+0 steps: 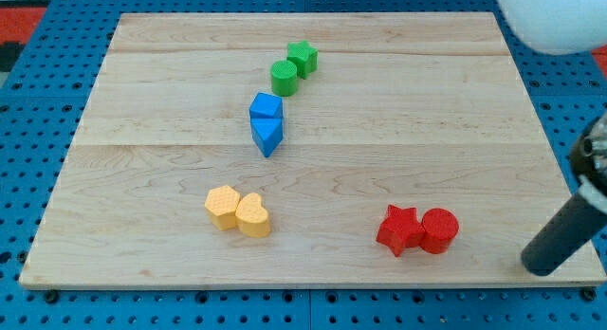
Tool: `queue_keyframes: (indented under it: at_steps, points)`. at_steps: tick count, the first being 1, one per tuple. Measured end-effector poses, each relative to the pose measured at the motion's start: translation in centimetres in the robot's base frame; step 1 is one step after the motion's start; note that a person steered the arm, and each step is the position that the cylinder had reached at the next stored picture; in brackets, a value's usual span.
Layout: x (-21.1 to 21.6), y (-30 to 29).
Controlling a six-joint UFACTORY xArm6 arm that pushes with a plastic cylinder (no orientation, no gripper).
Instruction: Separate the red star from red circle
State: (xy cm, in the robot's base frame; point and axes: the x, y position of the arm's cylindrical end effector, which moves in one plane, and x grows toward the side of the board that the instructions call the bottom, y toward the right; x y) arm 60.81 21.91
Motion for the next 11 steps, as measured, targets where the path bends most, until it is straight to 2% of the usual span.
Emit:
queue_keyframes:
  at_steps: [2, 3, 4, 5, 6, 8, 10, 11]
  points:
    - [-5.8, -5.8]
    - [-4.4, -6.3]
    - [0.9, -1.5]
    - [1.0, -3.8]
    - [0.5, -10.7]
    - [-5.5, -12.2]
    - [-7.3, -14.1]
    - [-10.3, -17.1]
